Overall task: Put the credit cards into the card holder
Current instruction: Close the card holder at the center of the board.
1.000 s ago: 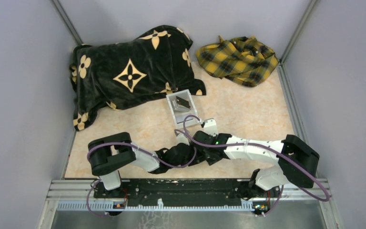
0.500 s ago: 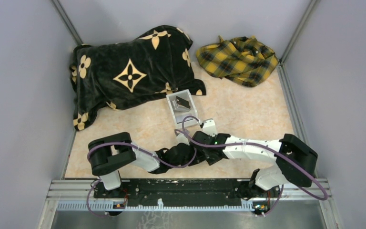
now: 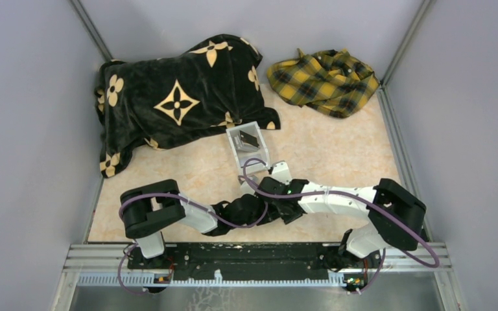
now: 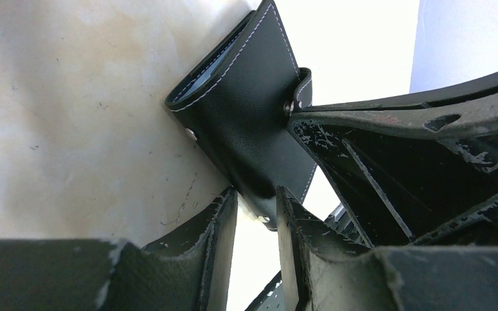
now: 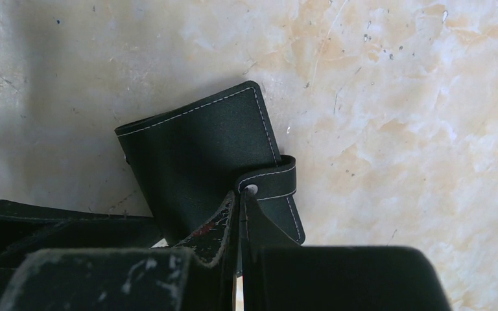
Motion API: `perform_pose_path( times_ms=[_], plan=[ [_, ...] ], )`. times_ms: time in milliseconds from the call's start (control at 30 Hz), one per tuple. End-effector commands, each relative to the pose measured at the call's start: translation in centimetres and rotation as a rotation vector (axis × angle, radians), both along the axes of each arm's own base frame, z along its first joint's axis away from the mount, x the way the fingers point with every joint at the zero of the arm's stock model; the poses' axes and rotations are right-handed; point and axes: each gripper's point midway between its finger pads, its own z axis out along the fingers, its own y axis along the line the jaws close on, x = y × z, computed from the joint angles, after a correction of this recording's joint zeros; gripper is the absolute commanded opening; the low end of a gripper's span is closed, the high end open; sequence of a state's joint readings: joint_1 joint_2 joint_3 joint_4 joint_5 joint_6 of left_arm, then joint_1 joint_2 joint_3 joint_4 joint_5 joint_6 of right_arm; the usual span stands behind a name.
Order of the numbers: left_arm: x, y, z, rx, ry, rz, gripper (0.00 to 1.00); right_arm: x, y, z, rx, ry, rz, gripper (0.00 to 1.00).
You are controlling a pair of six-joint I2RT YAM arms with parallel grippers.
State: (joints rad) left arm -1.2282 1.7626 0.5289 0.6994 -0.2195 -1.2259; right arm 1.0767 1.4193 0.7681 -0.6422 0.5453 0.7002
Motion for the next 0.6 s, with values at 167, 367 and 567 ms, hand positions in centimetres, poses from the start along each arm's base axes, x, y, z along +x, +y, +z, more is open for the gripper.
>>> perform_pose_path(
  times_ms=[167,367,567],
  plan=[
    [-0.6,6.7,-8.2,0.39,0.031,0.007,0.38,0.8,1.4,0.6,0.019,0.02,0.027,0.0],
    [-0.7,6.7,-8.7,0.401,0.042,0.005,0.38,0.8,1.1,0.1,0.022,0.039,0.029,0.0],
    [-1.0,7.3,-9.4,0.414,0.059,0.01,0.38,0.9,1.2,-0.5,0.069,0.082,0.029,0.0]
  ],
)
